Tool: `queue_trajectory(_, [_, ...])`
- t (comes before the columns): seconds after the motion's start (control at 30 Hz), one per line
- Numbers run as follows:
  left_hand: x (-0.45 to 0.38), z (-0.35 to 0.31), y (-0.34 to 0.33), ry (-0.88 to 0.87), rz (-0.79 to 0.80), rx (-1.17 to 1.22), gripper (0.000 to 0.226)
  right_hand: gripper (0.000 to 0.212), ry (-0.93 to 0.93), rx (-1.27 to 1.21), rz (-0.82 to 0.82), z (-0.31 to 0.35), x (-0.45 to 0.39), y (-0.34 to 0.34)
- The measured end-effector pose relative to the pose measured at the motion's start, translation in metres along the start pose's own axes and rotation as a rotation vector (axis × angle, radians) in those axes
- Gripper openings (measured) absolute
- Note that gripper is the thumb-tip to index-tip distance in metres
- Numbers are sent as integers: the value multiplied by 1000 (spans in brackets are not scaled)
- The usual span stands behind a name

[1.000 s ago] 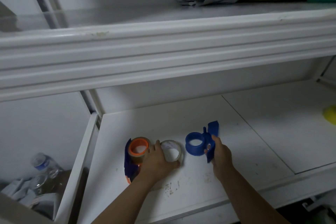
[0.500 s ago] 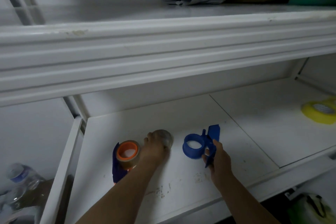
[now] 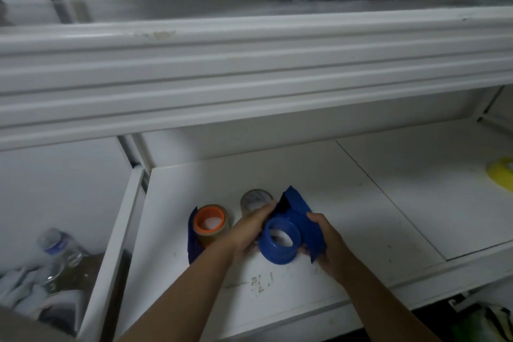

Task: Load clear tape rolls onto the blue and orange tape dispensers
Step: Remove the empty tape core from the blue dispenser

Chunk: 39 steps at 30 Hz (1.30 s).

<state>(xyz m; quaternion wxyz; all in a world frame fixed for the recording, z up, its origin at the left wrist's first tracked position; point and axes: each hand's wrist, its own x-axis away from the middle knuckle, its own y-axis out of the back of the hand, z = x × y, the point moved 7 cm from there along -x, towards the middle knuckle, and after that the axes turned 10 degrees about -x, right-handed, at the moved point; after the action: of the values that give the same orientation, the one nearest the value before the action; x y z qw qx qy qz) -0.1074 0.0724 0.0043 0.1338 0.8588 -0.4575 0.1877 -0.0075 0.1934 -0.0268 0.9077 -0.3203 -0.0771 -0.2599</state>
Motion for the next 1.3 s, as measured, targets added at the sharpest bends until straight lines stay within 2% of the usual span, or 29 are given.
queue_trajectory(0.1, [4,14,9,28,58,27,65,29,-48,197,31,-12,-3,-16])
queue_trajectory(0.17, [9,21,15,55,7,14,68,32,-46,291,47,-18,-6,-26])
queue_trajectory(0.27, [16,29,32,72,-106,-2,76,57,-41,421,38,-25,-14,-33])
queue_trajectory(0.33, [23,30,46,70,-167,27,66,59,7,444,-34,-23,-22,-35])
queue_trajectory(0.43, [34,29,65,77,-233,51,32,40,200,638,-102,-12,-35,-38])
queue_trajectory(0.5, [43,29,73,101,-281,54,19,32,194,871,-11,-22,-47,-49])
queue_trajectory(0.57, [52,30,78,127,-310,66,17,24,160,1098,97,-27,-53,-64])
queue_trajectory(0.63, [61,28,80,134,-320,95,17,26,157,1221,103,-22,-60,-75])
queue_trajectory(0.73, [68,25,82,149,-330,110,12,18,120,1123,83,-19,-72,-83])
queue_trajectory(0.8, [70,24,84,166,-340,104,7,46,68,960,84,-25,-80,-77])
queue_trajectory(0.87, [68,23,85,169,-347,96,7,58,62,874,58,-27,-82,-72])
queue_trajectory(1.0, [54,18,80,156,-328,94,8,40,38,612,-42,-13,-70,-63])
queue_trajectory(1.1, [39,15,74,136,-337,69,10,50,-71,388,22,-11,-53,-61])
queue_trajectory(1.2, [26,9,62,113,-334,12,14,63,-81,385,153,-10,-40,-61])
queue_trajectory(1.3, [17,-1,46,75,-288,-53,15,64,-26,360,151,1,-27,-54])
